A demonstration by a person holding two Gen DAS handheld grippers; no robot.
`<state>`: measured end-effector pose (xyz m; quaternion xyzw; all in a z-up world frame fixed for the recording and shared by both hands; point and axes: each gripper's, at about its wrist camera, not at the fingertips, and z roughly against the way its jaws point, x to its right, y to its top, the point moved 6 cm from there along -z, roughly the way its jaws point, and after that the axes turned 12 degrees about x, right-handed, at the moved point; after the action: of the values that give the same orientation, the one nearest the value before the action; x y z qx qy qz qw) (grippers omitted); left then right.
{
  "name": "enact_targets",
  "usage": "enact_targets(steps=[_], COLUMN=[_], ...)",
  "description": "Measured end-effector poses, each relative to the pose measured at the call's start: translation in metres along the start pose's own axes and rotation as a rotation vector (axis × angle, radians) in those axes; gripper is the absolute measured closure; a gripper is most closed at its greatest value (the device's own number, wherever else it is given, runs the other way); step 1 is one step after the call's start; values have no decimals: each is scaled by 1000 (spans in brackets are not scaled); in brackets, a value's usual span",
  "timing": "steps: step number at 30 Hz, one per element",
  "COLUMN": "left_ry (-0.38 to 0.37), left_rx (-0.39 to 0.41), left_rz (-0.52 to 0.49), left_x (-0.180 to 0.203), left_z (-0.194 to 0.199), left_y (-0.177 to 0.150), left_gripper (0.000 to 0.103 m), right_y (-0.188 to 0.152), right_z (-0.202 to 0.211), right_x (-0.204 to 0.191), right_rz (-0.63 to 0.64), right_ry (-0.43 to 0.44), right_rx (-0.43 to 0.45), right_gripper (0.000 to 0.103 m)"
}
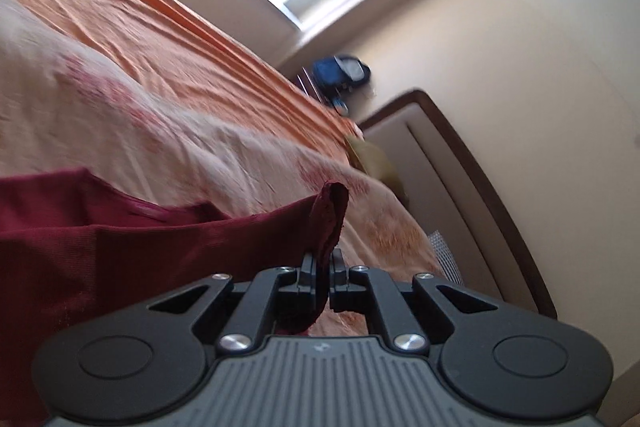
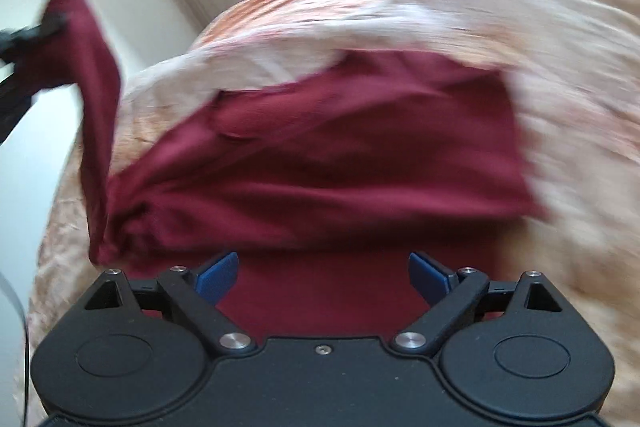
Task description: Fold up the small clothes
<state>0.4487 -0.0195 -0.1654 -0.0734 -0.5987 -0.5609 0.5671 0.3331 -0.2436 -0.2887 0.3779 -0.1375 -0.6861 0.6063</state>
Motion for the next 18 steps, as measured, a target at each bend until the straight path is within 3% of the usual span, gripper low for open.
enact_targets(steps=[4,8,11,12,14,16,18], left_ry=[-18,76,144,145,131,133,165], left_rx=[-124,-284,-393,-405,-393,-349,-303], left_rz=[-51,-157,-256,-271,-281,-266,-233], left_x=[15,8,1,6,12,12,12], left_z=[-77,-139,-168,-166,-157,-139,-115], left_y=[-44,-103,-143,-150,-158,-153,-137], left_gripper=[98,97,87,82,51,45,44], right_y=[-18,-33,-36,-34,-28,-15,2], right_z=[54,95,103,104,101,90,73], right_x=[74,131,152,156,159,156,145], right_rz=[-41,-105,-130,-136,-146,-159,-182], right_ry=[-110,-171,-175,-168,-136,-90,-41], right_rx=[2,6,2,1,8,17,32], right_gripper=[10,9,9,9,9,9,9])
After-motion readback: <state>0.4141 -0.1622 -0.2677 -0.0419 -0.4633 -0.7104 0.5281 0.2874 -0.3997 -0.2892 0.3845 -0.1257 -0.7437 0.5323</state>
